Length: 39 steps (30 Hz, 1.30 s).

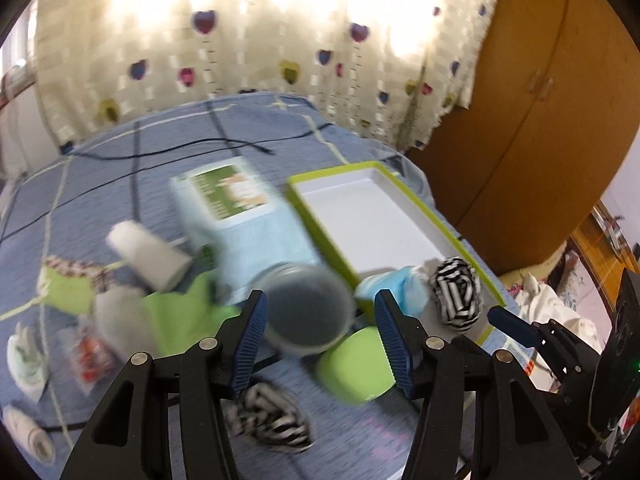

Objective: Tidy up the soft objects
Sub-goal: 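Move the right tool to the second striped sock and grasp it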

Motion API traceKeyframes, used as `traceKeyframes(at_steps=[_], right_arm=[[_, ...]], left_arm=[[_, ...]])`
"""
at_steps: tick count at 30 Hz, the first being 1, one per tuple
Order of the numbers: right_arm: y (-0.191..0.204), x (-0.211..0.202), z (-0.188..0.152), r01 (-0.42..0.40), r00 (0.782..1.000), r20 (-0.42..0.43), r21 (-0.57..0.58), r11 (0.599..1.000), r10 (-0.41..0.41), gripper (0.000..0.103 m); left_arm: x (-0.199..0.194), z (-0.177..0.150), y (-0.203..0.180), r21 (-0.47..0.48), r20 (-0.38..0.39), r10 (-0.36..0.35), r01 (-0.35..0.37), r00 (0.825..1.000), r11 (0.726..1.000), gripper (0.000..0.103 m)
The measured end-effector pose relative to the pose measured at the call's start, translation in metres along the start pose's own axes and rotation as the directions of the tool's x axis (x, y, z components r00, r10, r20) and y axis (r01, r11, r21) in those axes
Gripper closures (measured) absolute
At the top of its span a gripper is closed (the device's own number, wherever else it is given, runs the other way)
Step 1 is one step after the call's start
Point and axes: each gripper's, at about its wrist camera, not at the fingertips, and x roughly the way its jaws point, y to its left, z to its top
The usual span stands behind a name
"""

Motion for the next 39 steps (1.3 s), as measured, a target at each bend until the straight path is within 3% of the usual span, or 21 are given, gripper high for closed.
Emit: traceKeyframes(at_steps=[7,10,18,26,39], right_arm=[[0.039,-0.005,-0.012,-0.151,0.988,0.002,-0.074,0.986,0.151,0.046],[0.061,-0.001,-0.018,-0.191,0.982,-0.016,-0.125,0.974,0.191,0.046],[0.105,0.007,-0.030,-0.262,0.965,-0.048,-0.234,0.936,0.258,0.046],[0.138,0.037,-0.042,-0.274,0.961,-0.133,-0.297,0.915,0.244,0.046],[0.149,0.062,-0.044,-0.195,0.976,-0.162,-0.347,0.917,0.146,0.046]], left_arm=[[-0.021,-0.030,0.049,-0.065,0.020,0.094,-0.092,0.995,0.994,0.048],[-0.024,-0.040,0.073,-0.128,0.011,0.111,-0.109,0.994,0.986,0.048],[-0.032,-0.059,0.110,-0.182,0.009,0.163,-0.159,0.987,0.970,0.048],[-0.029,-0.076,0.137,-0.213,-0.024,0.171,-0.172,0.985,0.962,0.048],[-0.014,-0.067,0.137,-0.201,-0.031,0.075,-0.080,0.997,0.976,0.048]])
